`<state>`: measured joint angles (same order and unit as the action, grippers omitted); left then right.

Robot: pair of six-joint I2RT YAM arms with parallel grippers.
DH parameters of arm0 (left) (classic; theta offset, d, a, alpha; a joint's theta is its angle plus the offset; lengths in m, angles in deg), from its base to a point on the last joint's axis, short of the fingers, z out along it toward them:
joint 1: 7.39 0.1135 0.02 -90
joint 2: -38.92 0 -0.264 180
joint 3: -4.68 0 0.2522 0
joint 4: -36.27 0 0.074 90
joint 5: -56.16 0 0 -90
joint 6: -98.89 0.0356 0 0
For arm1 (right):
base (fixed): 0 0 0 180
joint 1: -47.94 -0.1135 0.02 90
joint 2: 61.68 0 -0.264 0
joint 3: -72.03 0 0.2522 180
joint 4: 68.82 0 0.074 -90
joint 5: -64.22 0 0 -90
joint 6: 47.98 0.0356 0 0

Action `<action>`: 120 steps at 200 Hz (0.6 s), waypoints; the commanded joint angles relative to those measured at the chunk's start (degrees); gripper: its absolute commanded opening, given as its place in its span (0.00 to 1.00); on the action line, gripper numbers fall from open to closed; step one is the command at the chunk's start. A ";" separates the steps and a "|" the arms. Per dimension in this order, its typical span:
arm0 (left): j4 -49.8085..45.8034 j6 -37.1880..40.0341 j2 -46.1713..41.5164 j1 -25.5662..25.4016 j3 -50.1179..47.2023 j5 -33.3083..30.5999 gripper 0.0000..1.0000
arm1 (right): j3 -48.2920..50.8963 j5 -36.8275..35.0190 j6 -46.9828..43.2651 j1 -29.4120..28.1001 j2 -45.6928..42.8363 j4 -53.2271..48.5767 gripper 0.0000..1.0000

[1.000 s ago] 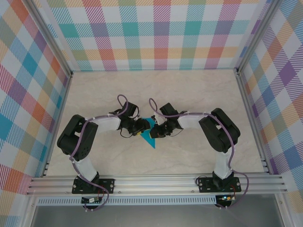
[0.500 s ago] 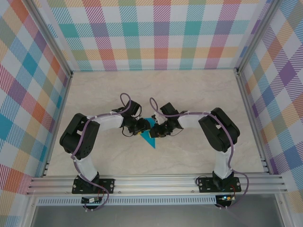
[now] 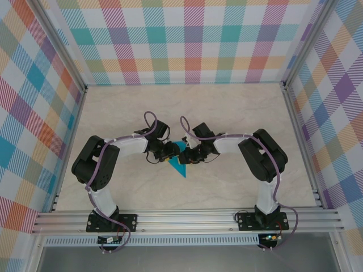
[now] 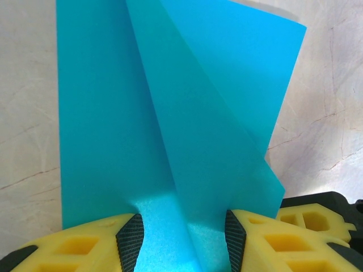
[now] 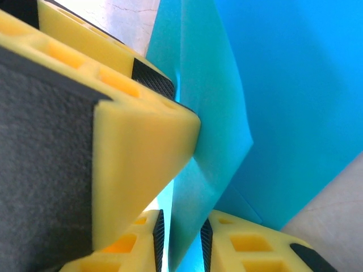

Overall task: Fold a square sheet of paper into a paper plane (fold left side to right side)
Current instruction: Fourth fold the wing at the center of the table.

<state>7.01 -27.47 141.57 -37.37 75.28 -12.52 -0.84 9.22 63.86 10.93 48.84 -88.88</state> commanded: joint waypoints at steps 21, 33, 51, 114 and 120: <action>-4.97 1.12 4.13 -0.61 -1.73 -6.09 0.47 | 2.27 1.03 -0.32 1.20 -3.71 1.11 0.32; -5.01 1.15 4.14 -0.61 -1.64 -6.11 0.47 | 3.21 0.99 -0.01 1.65 -4.88 1.76 0.34; -5.06 1.18 4.10 -0.62 -1.56 -6.15 0.47 | 4.84 1.61 0.31 2.66 -7.22 2.74 0.37; -5.06 1.24 3.92 -0.63 -1.74 -6.20 0.47 | 6.37 9.28 7.60 8.80 -8.49 9.65 0.35; -4.93 1.20 3.96 -0.69 -1.71 -6.13 0.47 | 5.57 9.45 8.19 8.80 -7.66 9.62 0.34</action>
<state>6.94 -27.47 141.57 -37.39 75.32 -12.54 6.90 14.20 68.43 19.30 39.39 -82.48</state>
